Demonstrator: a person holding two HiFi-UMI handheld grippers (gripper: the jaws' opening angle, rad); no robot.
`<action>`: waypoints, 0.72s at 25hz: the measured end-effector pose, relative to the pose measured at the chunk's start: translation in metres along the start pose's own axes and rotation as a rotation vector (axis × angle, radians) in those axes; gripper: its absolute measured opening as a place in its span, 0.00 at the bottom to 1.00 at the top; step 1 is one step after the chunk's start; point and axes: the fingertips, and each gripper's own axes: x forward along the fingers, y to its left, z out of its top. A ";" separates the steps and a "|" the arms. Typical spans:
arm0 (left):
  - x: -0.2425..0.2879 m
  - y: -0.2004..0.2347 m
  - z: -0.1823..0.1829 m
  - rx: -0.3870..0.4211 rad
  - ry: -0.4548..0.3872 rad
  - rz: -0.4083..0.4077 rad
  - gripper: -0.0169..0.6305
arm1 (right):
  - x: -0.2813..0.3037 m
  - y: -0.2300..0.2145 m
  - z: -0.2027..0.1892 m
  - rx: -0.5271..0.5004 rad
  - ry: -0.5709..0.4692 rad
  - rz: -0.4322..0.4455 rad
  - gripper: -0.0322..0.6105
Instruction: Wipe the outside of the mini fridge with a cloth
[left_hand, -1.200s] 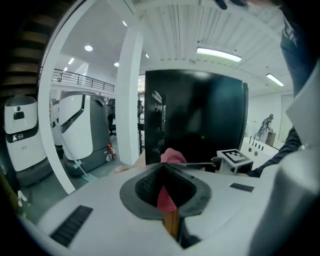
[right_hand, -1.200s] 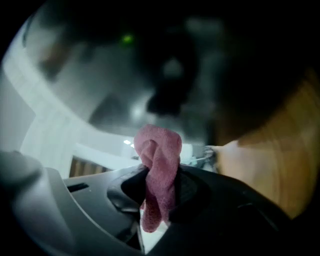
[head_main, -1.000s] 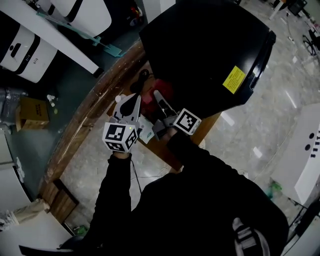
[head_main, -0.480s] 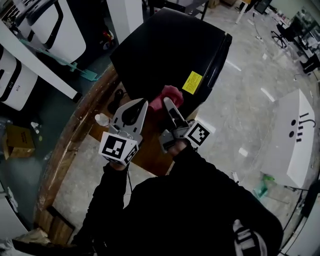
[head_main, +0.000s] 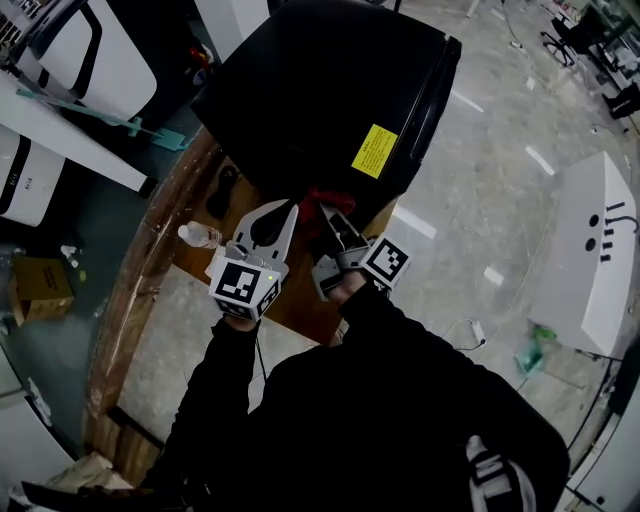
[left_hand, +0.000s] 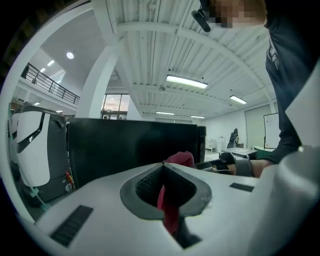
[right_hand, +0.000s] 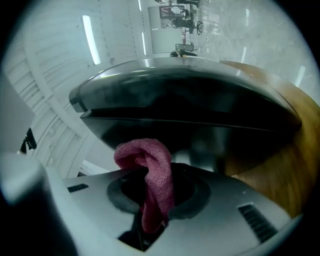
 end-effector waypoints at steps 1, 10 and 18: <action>0.004 0.003 -0.013 -0.011 0.022 0.000 0.04 | 0.001 -0.014 -0.001 0.005 0.004 -0.029 0.19; 0.038 0.027 -0.152 -0.157 0.221 0.018 0.04 | 0.011 -0.135 -0.023 0.045 0.050 -0.197 0.19; 0.061 0.028 -0.275 -0.317 0.433 0.012 0.04 | 0.008 -0.253 -0.040 0.037 0.145 -0.314 0.19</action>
